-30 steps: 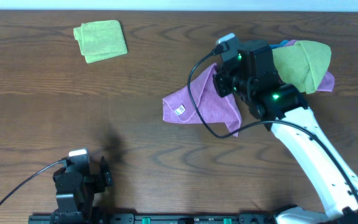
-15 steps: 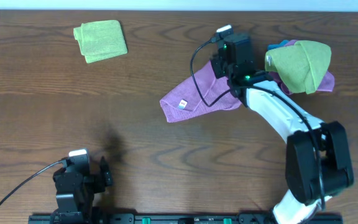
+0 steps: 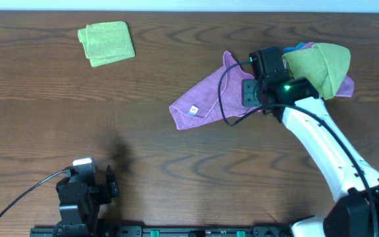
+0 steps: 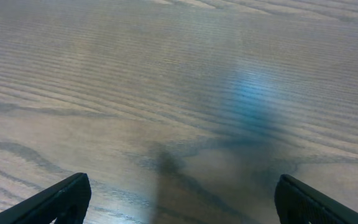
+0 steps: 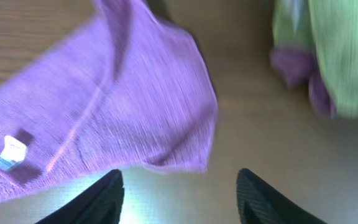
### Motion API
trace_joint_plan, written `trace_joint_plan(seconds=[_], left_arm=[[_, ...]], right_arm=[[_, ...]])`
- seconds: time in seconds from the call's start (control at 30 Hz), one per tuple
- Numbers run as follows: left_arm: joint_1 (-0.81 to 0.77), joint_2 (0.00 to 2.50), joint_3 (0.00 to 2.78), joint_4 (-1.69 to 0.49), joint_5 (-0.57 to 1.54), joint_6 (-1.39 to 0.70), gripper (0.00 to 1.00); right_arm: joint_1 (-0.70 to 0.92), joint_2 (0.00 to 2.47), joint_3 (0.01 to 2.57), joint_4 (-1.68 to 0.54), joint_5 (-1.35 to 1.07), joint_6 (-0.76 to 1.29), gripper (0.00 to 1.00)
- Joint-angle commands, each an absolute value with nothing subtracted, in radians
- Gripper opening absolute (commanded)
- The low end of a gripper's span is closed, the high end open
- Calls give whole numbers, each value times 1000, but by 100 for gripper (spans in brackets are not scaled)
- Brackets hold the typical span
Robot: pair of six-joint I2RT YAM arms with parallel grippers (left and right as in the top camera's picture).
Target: Fold the cloth
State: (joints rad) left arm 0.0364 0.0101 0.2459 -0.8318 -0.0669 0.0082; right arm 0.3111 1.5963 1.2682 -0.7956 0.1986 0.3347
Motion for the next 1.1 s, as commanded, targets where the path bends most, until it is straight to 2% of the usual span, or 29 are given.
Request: trace_joint_plan(seconds=[0.0, 0.33, 0.67, 0.73, 0.8, 0.83, 0.87, 1.07], left_arm=[[37, 4, 236, -900, -78, 22, 96], [37, 4, 236, -900, -78, 22, 95], [37, 4, 236, -899, -78, 22, 95], [37, 4, 236, -899, -78, 22, 95], [37, 4, 236, -900, -78, 22, 95], [37, 4, 236, -900, -78, 22, 95], [37, 4, 236, -900, -78, 22, 95], [37, 4, 236, -900, -78, 22, 95]], right_arm=[[273, 1630, 1242, -810, 181, 506, 56], [226, 1797, 1228, -747, 67, 558, 54], [212, 1904, 1228, -720, 52, 617, 50], [209, 1911, 1228, -712, 56, 617, 43], [208, 1913, 1228, -695, 56, 611, 24], [208, 1911, 1229, -689, 56, 595, 8], [208, 1907, 1230, -689, 55, 581, 1], [241, 1750, 1243, -716, 44, 431, 1]])
